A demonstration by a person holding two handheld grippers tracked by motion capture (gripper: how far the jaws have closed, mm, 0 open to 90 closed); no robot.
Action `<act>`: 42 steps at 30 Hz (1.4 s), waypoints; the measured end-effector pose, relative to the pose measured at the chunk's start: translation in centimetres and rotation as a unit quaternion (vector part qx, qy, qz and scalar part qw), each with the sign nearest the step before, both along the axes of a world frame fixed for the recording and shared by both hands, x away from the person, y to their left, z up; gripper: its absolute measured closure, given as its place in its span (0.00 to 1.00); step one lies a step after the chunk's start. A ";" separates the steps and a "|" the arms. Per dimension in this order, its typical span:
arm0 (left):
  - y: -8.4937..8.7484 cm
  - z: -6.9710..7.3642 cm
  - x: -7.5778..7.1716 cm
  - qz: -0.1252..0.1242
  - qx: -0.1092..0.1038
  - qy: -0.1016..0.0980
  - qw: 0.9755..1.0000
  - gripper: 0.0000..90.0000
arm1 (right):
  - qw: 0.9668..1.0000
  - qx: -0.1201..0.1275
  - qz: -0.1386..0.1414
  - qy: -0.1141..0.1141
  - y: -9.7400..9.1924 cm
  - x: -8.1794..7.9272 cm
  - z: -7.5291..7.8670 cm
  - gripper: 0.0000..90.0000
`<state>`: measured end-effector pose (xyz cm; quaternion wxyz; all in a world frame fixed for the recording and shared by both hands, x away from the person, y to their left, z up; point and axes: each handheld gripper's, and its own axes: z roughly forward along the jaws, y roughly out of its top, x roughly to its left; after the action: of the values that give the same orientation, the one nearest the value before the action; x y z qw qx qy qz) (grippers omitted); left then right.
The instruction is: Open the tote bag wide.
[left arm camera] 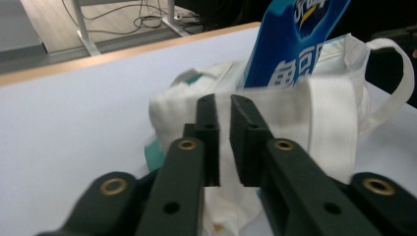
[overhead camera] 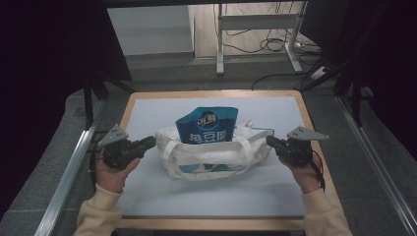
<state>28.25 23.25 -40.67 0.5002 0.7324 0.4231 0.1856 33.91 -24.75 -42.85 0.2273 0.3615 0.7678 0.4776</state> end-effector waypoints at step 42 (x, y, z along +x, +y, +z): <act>-3.2 -2.7 4.7 -0.026 0.021 0.074 0.997 0.99 | 0.997 -0.047 0.047 0.027 5.1 2.1 -0.7 0.98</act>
<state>32.91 20.01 -43.35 0.4563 0.7653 0.4360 0.1266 35.97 -19.62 -43.55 0.2009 0.3265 0.8115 0.4410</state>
